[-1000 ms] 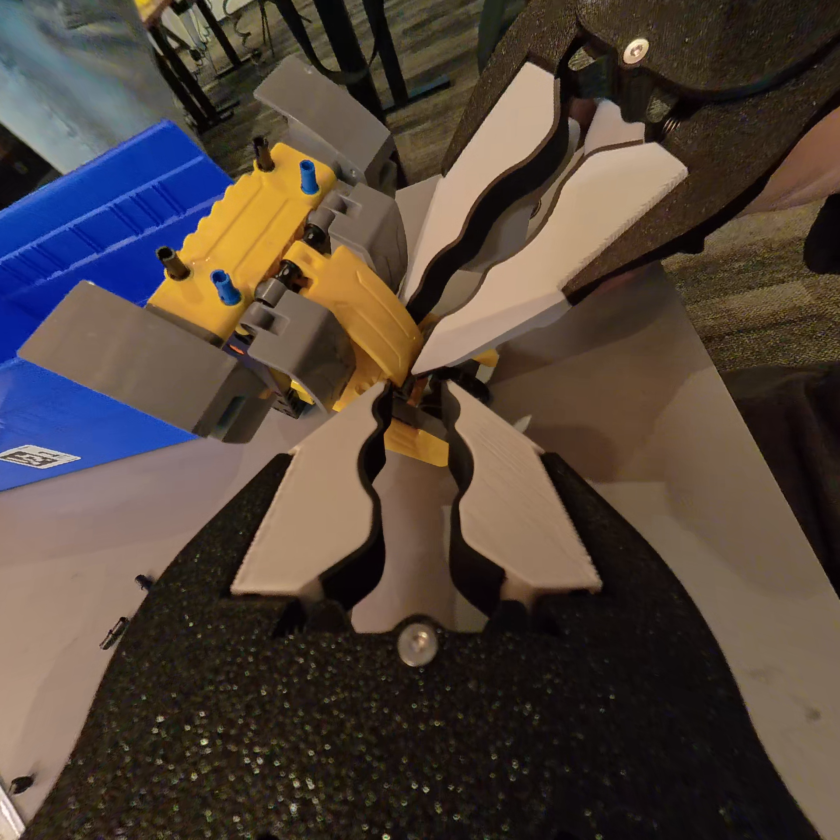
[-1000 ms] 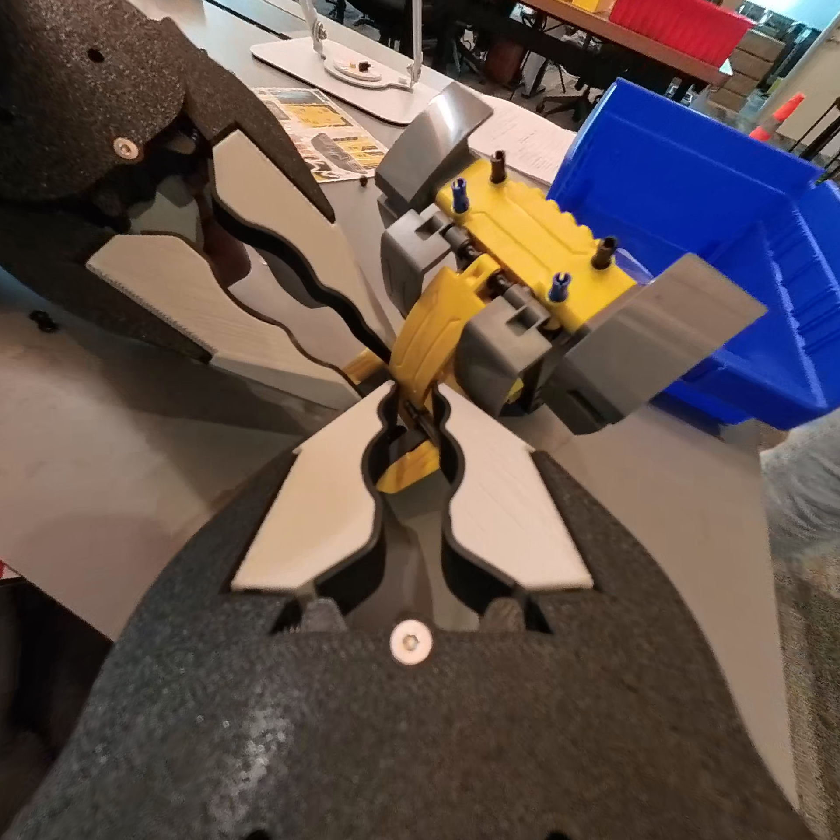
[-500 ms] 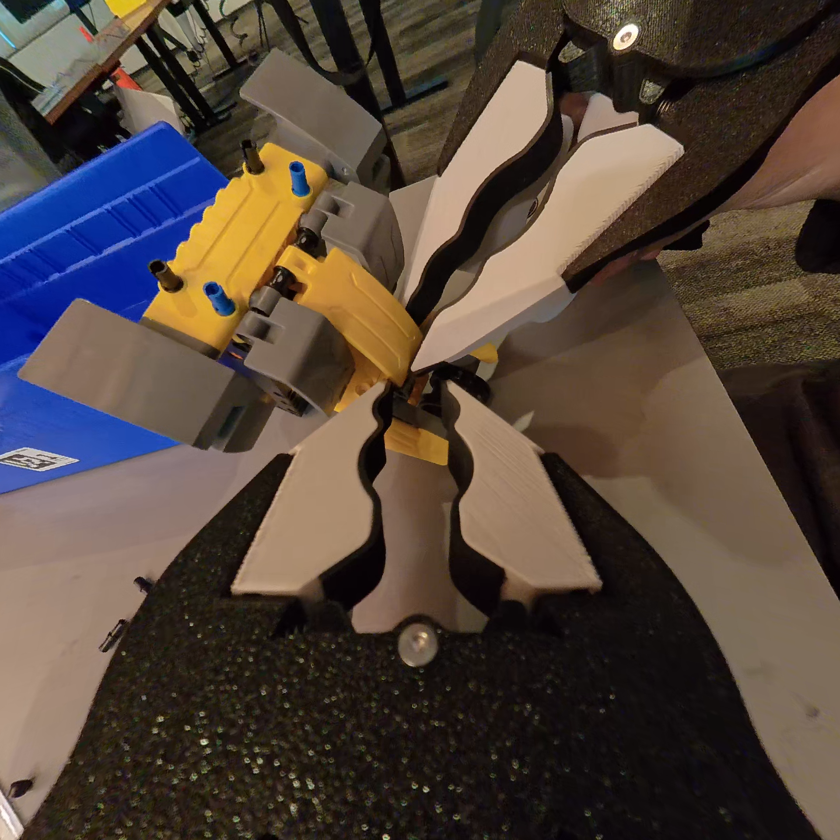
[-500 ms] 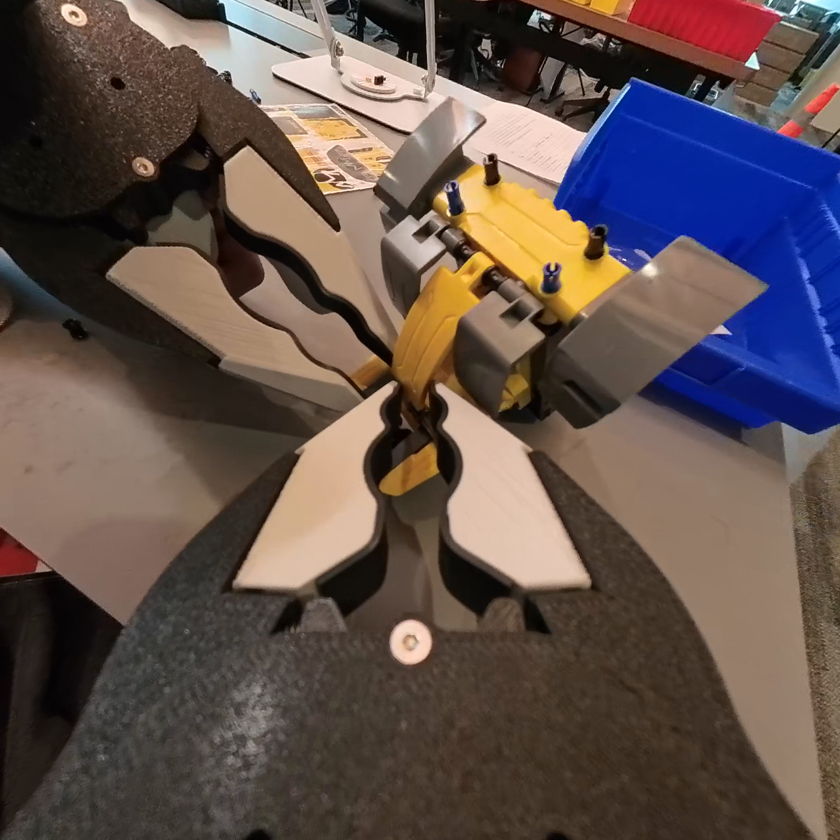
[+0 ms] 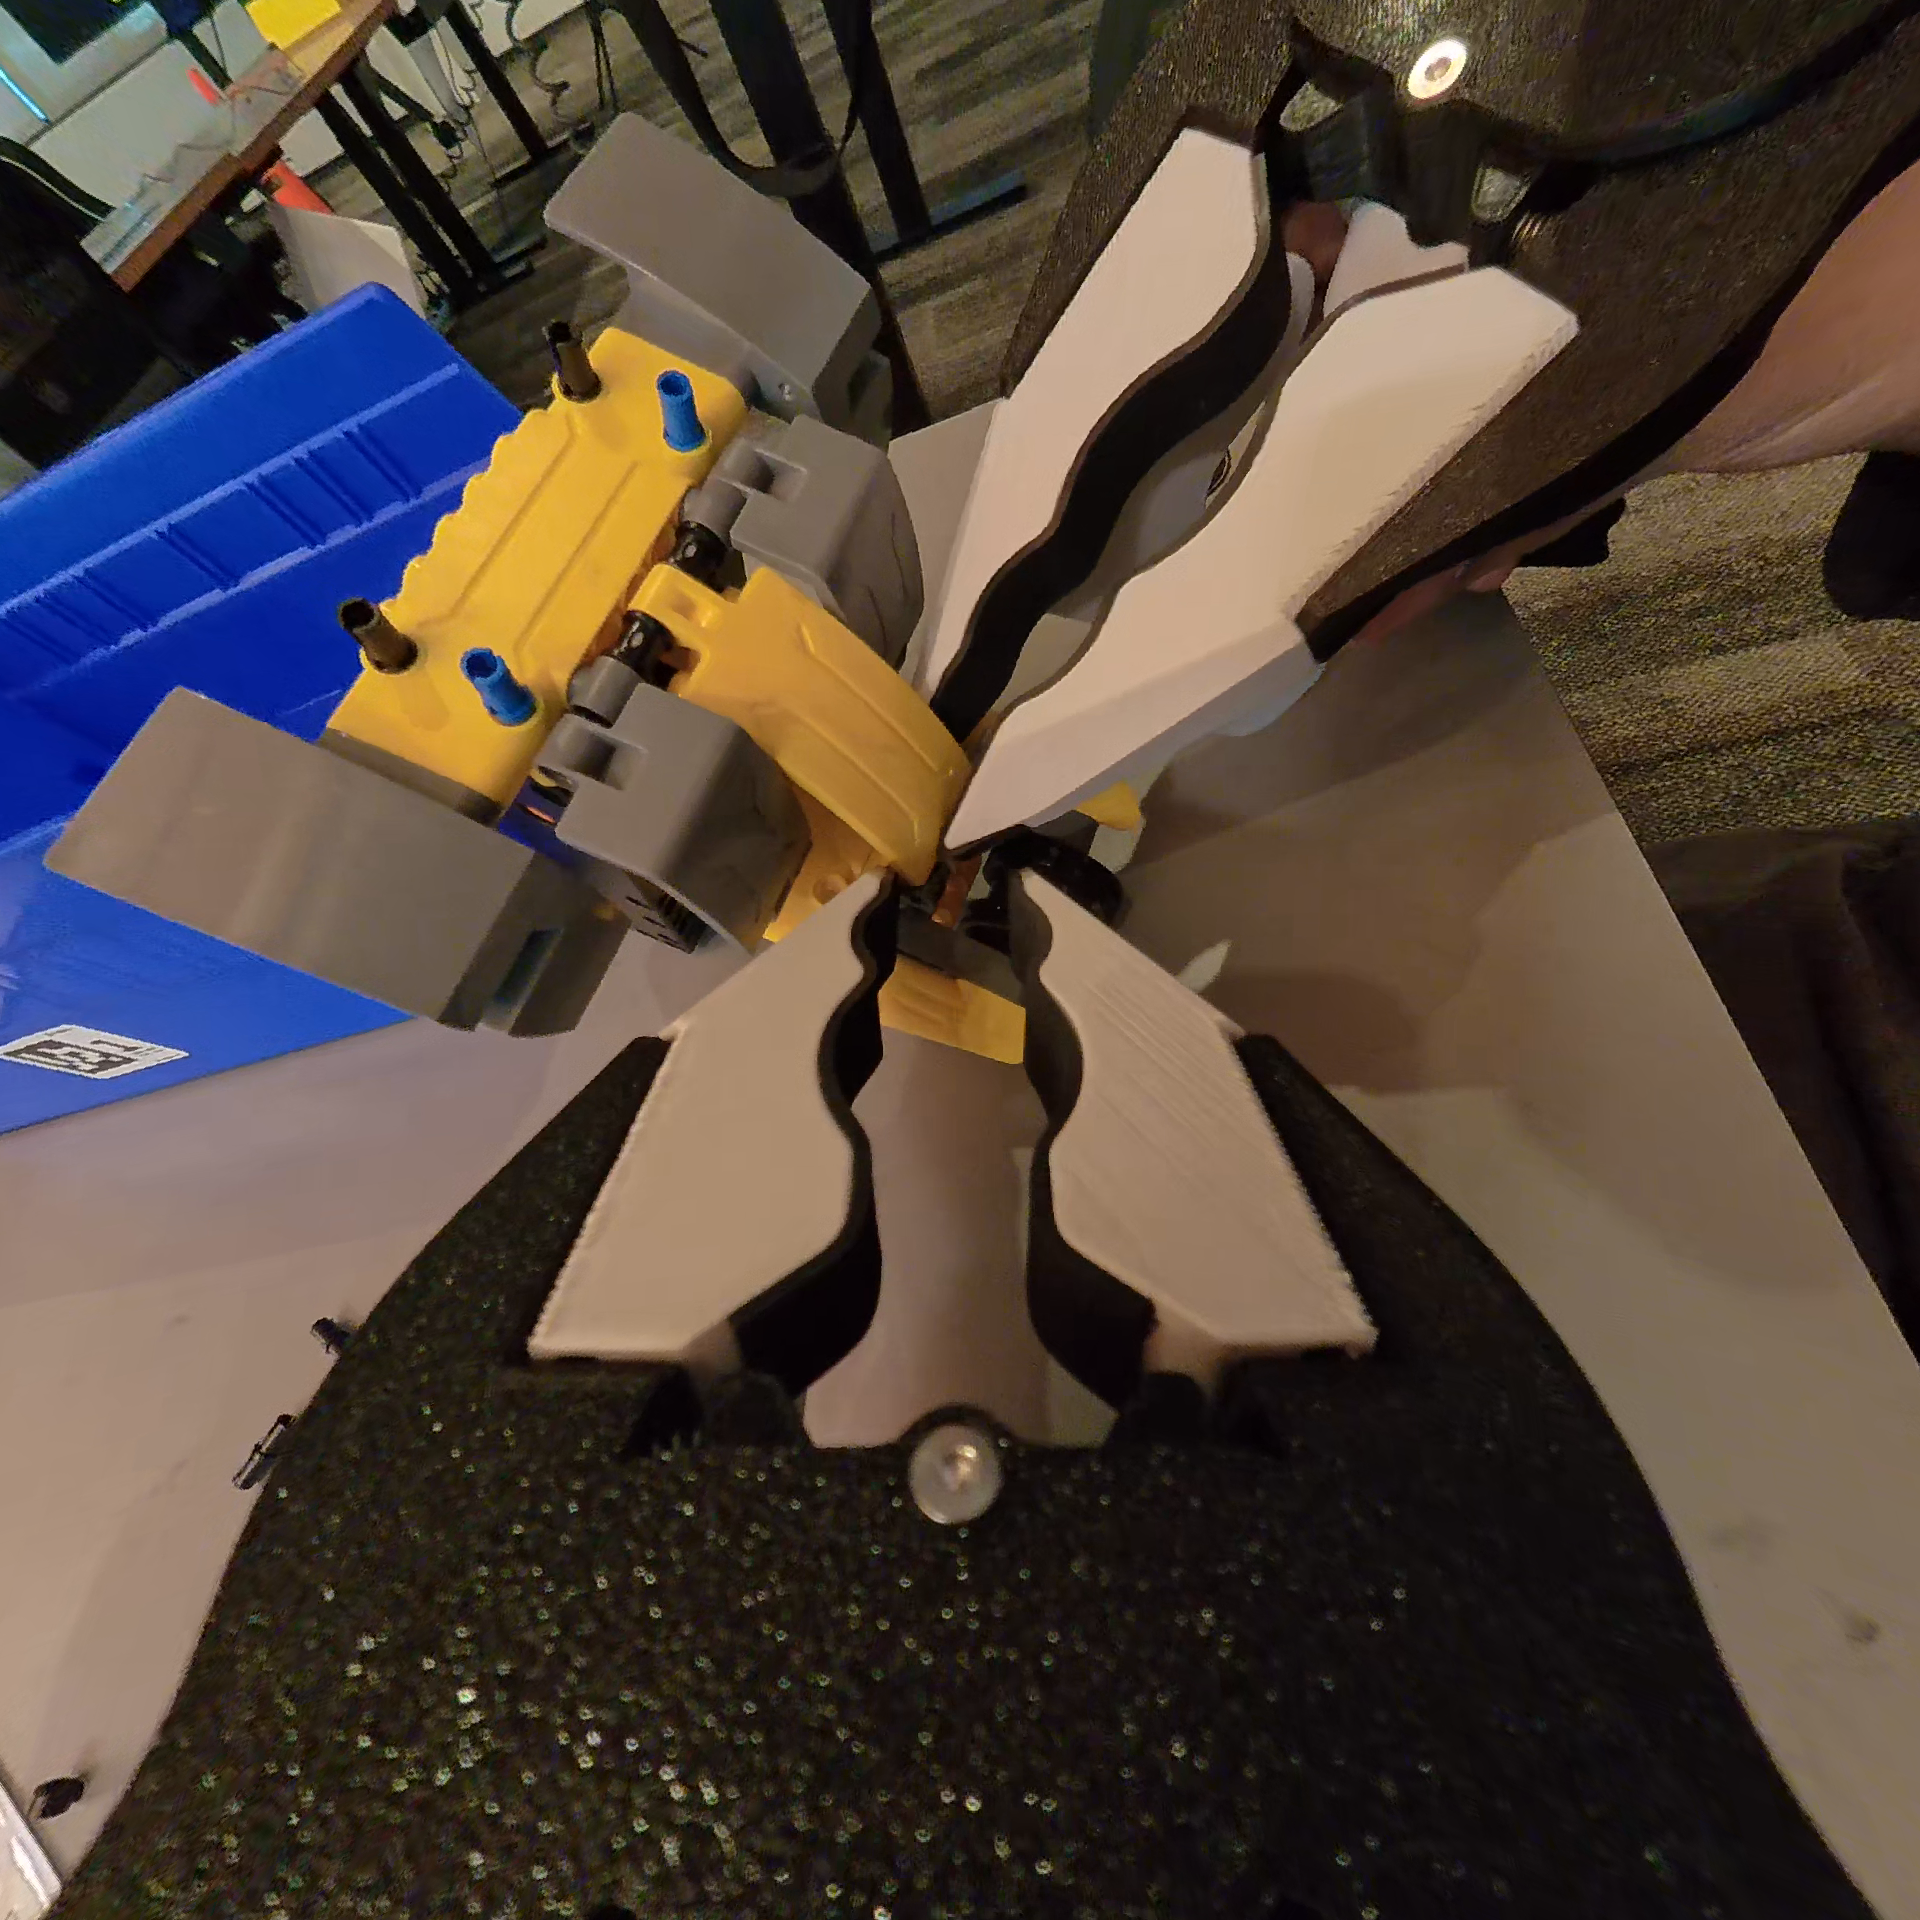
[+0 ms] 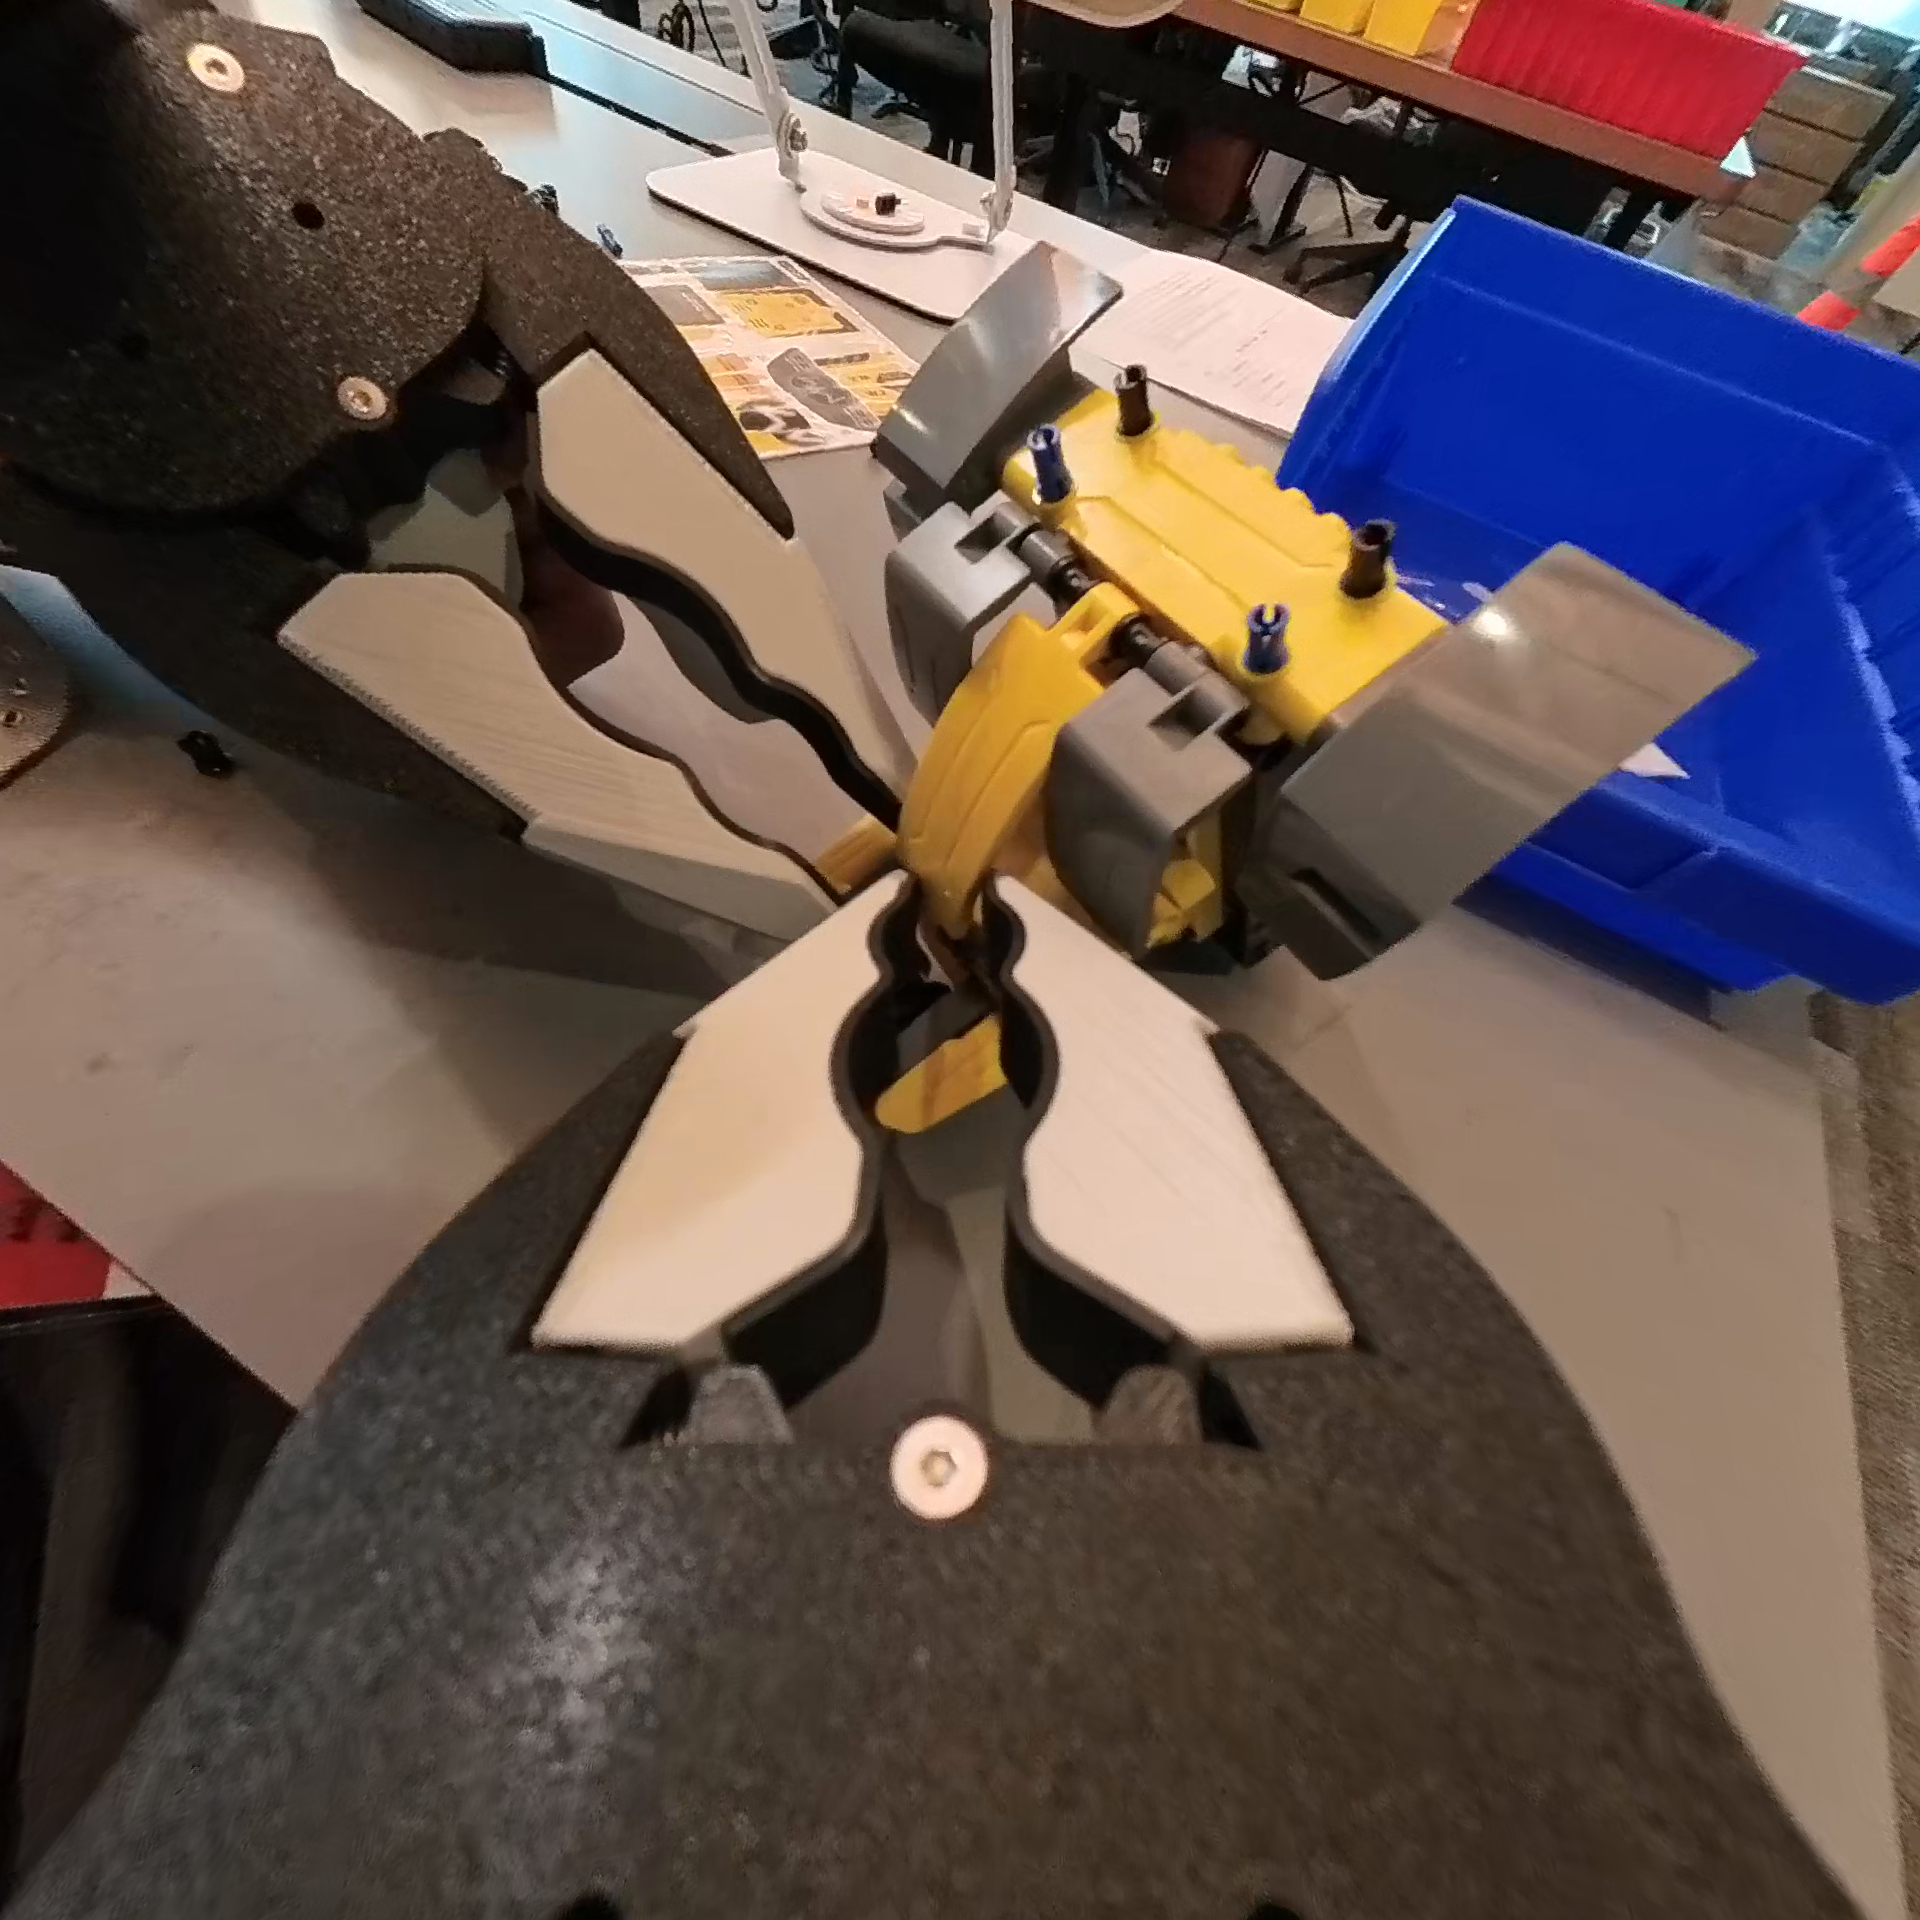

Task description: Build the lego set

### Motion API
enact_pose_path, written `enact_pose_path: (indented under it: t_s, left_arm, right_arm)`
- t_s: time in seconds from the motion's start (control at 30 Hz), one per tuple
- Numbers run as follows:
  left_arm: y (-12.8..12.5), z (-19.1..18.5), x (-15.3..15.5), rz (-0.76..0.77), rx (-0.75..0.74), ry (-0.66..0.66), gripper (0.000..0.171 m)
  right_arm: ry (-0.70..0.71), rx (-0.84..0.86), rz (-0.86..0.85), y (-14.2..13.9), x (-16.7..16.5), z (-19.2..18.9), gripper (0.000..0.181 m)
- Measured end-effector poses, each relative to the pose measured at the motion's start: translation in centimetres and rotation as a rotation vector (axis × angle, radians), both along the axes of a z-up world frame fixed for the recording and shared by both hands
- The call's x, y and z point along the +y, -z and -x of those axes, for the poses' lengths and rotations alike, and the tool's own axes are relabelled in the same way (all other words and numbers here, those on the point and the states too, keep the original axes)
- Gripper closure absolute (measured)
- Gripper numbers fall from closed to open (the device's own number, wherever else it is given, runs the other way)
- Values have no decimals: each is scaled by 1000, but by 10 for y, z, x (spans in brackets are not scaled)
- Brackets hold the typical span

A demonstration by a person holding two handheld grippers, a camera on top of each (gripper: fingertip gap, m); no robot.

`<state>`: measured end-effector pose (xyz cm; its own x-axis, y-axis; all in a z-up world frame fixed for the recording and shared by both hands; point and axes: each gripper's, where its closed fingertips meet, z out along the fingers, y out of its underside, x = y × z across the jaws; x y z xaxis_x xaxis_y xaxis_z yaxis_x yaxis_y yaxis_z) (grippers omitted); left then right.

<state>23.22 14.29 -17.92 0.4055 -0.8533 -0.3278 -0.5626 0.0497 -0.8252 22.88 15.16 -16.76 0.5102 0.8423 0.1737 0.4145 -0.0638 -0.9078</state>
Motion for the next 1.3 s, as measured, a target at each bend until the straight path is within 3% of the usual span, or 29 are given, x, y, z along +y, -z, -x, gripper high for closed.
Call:
enact_pose_path:
  t_s: [0.43,0.97,1.3]
  left_arm:
    - [-11,2,-3,24,-86,24,157]
    - [-11,-1,4,234,-175,46,168]
    - [-16,3,10,262,-236,19,168]
  right_arm:
    - [-18,30,8,-3,-2,0,169]
    - [1,44,27,-5,1,-6,165]
    - [99,27,11,4,1,-28,164]
